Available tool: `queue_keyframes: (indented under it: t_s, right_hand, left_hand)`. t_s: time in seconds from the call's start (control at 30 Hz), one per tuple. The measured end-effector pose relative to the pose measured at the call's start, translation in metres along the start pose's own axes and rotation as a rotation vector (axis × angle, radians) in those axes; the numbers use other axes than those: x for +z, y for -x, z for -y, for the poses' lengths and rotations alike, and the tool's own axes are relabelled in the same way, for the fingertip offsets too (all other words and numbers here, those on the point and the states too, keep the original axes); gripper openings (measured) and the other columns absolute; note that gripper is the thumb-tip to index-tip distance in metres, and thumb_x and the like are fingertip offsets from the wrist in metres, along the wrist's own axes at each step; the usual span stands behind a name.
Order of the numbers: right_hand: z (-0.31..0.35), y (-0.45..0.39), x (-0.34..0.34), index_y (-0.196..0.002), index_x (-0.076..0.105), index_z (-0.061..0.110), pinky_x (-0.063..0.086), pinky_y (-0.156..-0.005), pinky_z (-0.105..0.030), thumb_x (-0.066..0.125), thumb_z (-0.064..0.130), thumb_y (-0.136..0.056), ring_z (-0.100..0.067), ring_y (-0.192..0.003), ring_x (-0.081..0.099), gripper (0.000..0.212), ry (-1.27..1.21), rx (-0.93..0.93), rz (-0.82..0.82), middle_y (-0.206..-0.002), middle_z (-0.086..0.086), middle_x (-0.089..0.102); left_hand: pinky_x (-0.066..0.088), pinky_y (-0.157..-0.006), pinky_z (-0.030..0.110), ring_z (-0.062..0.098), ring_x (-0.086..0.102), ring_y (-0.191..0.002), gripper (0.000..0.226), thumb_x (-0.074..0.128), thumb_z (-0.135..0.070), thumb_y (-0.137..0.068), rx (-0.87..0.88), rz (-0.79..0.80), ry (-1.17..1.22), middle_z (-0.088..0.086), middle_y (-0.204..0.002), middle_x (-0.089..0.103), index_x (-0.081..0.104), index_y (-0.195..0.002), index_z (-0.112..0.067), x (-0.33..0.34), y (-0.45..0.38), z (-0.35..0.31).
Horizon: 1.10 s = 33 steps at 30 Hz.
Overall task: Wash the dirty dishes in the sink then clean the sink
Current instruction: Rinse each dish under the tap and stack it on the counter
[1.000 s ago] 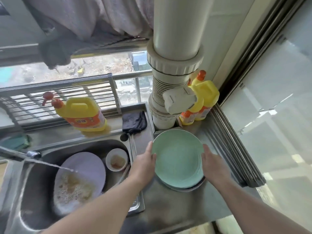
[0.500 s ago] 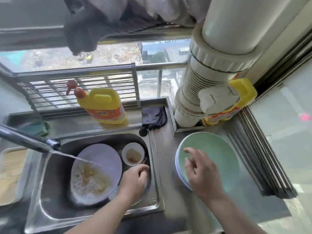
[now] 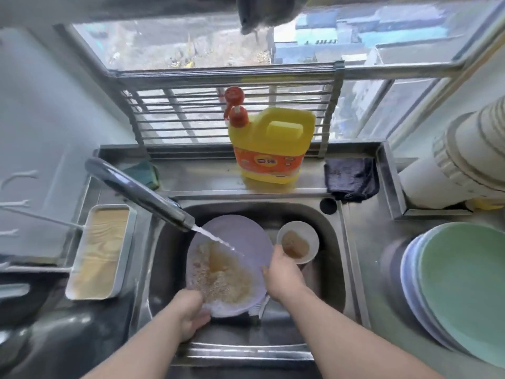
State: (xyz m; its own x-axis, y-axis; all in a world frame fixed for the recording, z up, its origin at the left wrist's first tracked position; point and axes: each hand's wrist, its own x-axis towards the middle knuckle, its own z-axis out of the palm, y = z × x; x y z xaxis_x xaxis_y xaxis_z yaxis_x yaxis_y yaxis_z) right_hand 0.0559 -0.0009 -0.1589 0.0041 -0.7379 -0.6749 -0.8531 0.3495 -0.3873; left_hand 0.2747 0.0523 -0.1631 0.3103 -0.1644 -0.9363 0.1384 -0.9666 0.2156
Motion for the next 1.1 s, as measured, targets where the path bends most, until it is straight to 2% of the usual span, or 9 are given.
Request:
queue_keyframes:
  t_s: [0.13, 0.23, 0.33, 0.43, 0.53, 0.73, 0.87, 1.0, 1.1]
  right_hand:
    - [0.006, -0.011, 0.008, -0.151, 0.024, 0.010, 0.055, -0.083, -0.042, 0.059, 0.018, -0.104, -0.035, -0.112, 0.069, 0.059, 0.039, 0.075, -0.029, -0.126, -0.014, 0.069]
    - [0.007, -0.014, 0.000, -0.147, 0.031, 0.016, 0.053, -0.091, -0.046, 0.060, 0.030, -0.103, -0.037, -0.121, 0.064, 0.054, 0.018, 0.218, -0.004, -0.136, -0.013, 0.063]
    - [0.005, -0.021, -0.009, -0.138, 0.044, 0.013, 0.050, -0.084, -0.043, 0.059, 0.038, -0.104, -0.039, -0.118, 0.065, 0.045, 0.071, 0.172, 0.008, -0.130, -0.014, 0.065]
    - [0.007, -0.026, -0.010, -0.135, 0.050, 0.011, 0.052, -0.083, -0.045, 0.051, 0.016, -0.103, -0.039, -0.115, 0.066, 0.032, 0.131, 0.141, -0.057, -0.126, -0.016, 0.067]
    - [0.010, -0.019, -0.004, -0.141, 0.044, 0.005, 0.058, -0.084, -0.047, 0.044, -0.005, -0.098, -0.036, -0.112, 0.071, 0.044, 0.244, 0.101, -0.075, -0.125, -0.017, 0.069]
    - [0.016, 0.023, -0.012, -0.164, -0.005, 0.033, 0.051, -0.079, -0.041, 0.043, 0.012, -0.097, -0.040, -0.102, 0.069, 0.085, 0.041, 0.066, -0.059, -0.116, -0.016, 0.070]
    - [0.034, 0.065, -0.042, -0.158, 0.009, 0.041, 0.056, -0.084, -0.047, 0.044, 0.026, -0.089, -0.041, -0.097, 0.065, 0.078, -0.166, 0.006, -0.079, -0.114, -0.014, 0.068]
    - [0.048, 0.089, -0.086, -0.148, 0.027, 0.021, 0.052, -0.071, -0.041, 0.048, 0.038, -0.086, -0.035, -0.091, 0.064, 0.068, -0.150, 0.095, -0.118, -0.105, -0.007, 0.064]
    - [0.055, 0.104, -0.121, -0.134, 0.037, 0.014, 0.056, -0.080, -0.042, 0.050, 0.044, -0.088, -0.034, -0.095, 0.064, 0.056, -0.073, 0.128, -0.146, -0.107, -0.007, 0.061]
  left_hand:
    - [0.057, -0.098, 0.047, 0.036, 0.068, -0.100, 0.033, 0.036, 0.012, -0.100, 0.010, -0.045, 0.089, 0.021, -0.113, 0.064, 0.050, -0.126, -0.005, 0.019, 0.003, 0.004]
    - [0.054, -0.081, 0.040, 0.028, 0.060, -0.077, 0.038, 0.034, 0.012, -0.099, -0.008, -0.026, 0.109, 0.012, -0.089, 0.059, 0.050, -0.127, -0.008, 0.032, 0.008, 0.008]
    - [0.051, -0.080, 0.034, 0.022, 0.045, -0.064, 0.048, 0.033, 0.011, -0.097, 0.012, -0.011, 0.103, 0.016, -0.111, 0.061, 0.051, -0.138, -0.005, 0.033, 0.003, 0.009]
    - [0.053, -0.095, 0.041, 0.025, 0.055, -0.076, 0.048, 0.035, 0.016, -0.095, 0.004, 0.013, 0.101, 0.022, -0.121, 0.065, 0.053, -0.138, 0.001, 0.026, -0.004, 0.006]
    - [0.057, -0.084, 0.040, 0.029, 0.066, -0.083, 0.041, 0.037, 0.013, -0.099, 0.001, -0.001, 0.130, 0.021, -0.110, 0.070, 0.058, -0.131, 0.001, 0.022, -0.005, 0.006]
    - [0.057, -0.090, 0.058, 0.035, 0.066, -0.090, 0.032, 0.035, 0.012, -0.101, -0.090, 0.124, 0.308, 0.018, -0.099, 0.068, 0.062, -0.114, 0.001, 0.026, 0.021, -0.002]
    - [0.049, -0.106, 0.065, 0.047, 0.068, -0.114, 0.036, 0.034, 0.006, -0.104, -0.200, 0.258, 0.556, 0.029, -0.111, 0.074, 0.067, -0.118, 0.005, 0.031, 0.047, -0.002]
    - [0.063, -0.051, 0.042, 0.041, 0.075, -0.077, 0.032, 0.036, 0.013, -0.102, -0.226, 0.328, 0.641, 0.028, -0.084, 0.075, 0.067, -0.111, 0.009, 0.034, 0.078, -0.002]
    - [0.059, -0.042, 0.035, 0.040, 0.072, -0.095, 0.035, 0.030, 0.016, -0.098, -0.218, 0.346, 0.483, 0.029, -0.091, 0.075, 0.064, -0.107, 0.011, 0.036, 0.101, -0.006]
